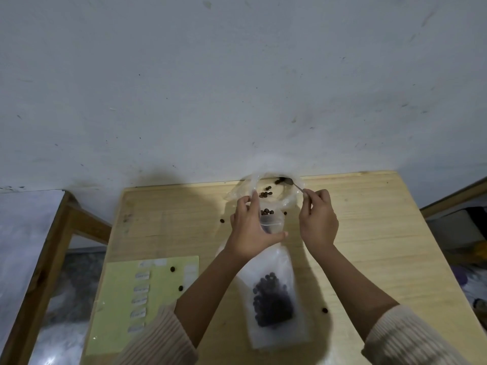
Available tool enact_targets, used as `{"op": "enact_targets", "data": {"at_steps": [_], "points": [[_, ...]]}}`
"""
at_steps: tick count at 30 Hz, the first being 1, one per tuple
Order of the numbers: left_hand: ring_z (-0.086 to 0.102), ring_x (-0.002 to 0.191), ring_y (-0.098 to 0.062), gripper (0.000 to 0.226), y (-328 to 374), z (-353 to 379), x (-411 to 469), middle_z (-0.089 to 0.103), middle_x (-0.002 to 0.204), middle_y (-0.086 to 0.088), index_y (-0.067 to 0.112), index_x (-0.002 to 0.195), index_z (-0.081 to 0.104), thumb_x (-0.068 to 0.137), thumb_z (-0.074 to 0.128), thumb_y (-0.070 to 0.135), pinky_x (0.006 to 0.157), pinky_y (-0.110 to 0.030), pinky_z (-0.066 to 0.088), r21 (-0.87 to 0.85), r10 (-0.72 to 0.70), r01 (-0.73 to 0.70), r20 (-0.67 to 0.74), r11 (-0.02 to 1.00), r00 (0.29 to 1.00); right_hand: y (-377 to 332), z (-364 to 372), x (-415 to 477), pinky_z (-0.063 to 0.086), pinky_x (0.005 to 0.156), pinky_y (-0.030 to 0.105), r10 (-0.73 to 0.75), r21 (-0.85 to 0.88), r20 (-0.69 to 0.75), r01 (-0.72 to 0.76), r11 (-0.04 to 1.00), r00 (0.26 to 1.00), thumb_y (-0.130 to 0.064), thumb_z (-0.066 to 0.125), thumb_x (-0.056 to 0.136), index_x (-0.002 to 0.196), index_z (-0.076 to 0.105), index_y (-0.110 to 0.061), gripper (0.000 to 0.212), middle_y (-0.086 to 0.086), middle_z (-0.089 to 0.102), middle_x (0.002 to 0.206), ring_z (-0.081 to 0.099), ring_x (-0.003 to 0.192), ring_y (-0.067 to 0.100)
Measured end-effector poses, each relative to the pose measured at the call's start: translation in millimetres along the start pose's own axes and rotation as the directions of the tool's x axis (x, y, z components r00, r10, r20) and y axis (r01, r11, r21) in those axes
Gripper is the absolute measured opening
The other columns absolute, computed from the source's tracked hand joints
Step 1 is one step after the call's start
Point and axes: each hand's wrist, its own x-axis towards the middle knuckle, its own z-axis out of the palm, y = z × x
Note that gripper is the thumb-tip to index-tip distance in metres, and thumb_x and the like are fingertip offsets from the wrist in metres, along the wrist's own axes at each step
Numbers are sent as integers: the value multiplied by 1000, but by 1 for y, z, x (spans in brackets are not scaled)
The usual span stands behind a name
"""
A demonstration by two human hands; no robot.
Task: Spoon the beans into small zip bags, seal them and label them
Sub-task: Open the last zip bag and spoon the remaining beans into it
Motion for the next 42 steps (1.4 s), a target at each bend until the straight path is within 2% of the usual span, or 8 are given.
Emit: {"op": "enact_targets", "data": {"at_steps": [5, 9, 14, 18, 24, 30, 36, 42], "points": [[21, 135, -25, 117, -6, -2, 3, 13, 144, 3, 26, 149, 3, 63, 77, 55, 111, -44, 29, -4, -19, 19, 42, 1000, 999, 5, 6, 3, 38, 69, 25, 303, 408, 58, -299, 863, 951, -18, 46, 95, 103, 67, -10, 24, 1, 54, 96, 51, 79, 12], [21, 135, -26, 117, -8, -5, 3, 12, 146, 1, 25, 149, 3, 65, 77, 53, 112, -43, 28, 23, -8, 7, 56, 1000, 998, 13, 13, -4, 44, 76, 34, 469, 562, 199, -492, 665, 861, -11, 50, 92, 94, 67, -8, 17, 1, 59, 80, 53, 76, 18], [21, 134, -26, 116, -7, -8, 2, 14, 146, 0, 23, 150, 3, 66, 78, 50, 112, -41, 26, 17, -2, 1, 64, 1000, 998, 13, 14, -19, 35, 56, 23, 526, 594, 352, -619, 514, 774, -4, 48, 91, 77, 65, -8, 22, 2, 51, 64, 43, 57, 14], [21, 133, -24, 116, -9, -8, 0, 14, 146, 2, 24, 150, 2, 66, 79, 48, 111, -38, 25, 4, -2, 1, 88, 1000, 996, 10, 16, -23, 32, 53, 22, 563, 578, 432, -696, 427, 705, -2, 50, 88, 65, 60, -12, 27, 4, 47, 62, 39, 53, 15], [17, 135, -26, 116, -12, -11, -3, 10, 149, 4, 26, 150, 1, 66, 79, 48, 112, -42, 24, 8, -17, 16, 111, 1000, 994, 6, 15, -19, 29, 51, 25, 584, 524, 508, -765, 374, 634, -10, 53, 88, 59, 49, -9, 29, 3, 42, 57, 34, 48, 14], [15, 135, -26, 117, -11, -9, -5, 10, 149, 2, 26, 149, -1, 66, 78, 49, 112, -39, 21, 12, -12, 11, 106, 1000, 994, 0, 4, -11, 25, 47, 24, 565, 569, 500, -741, 357, 656, -9, 52, 86, 59, 49, -10, 28, 2, 40, 55, 31, 38, 9], [16, 137, -23, 117, -15, -11, -5, 10, 150, -4, 22, 150, -1, 67, 78, 48, 110, -34, 18, 6, -9, 9, 63, 1000, 998, -1, -20, -5, 26, 42, 21, 599, 635, 406, -684, 358, 690, -8, 51, 86, 59, 46, -10, 28, 3, 39, 57, 30, 32, 7], [19, 138, -23, 119, -17, -11, 0, 17, 149, -8, 17, 150, 2, 65, 79, 50, 113, -39, 18, 45, -15, 14, 17, 999, 1000, -5, -45, -10, 30, 45, 19, 462, 681, 264, -503, 533, 847, -5, 48, 86, 67, 62, -13, 25, 1, 42, 60, 34, 40, 7]]}}
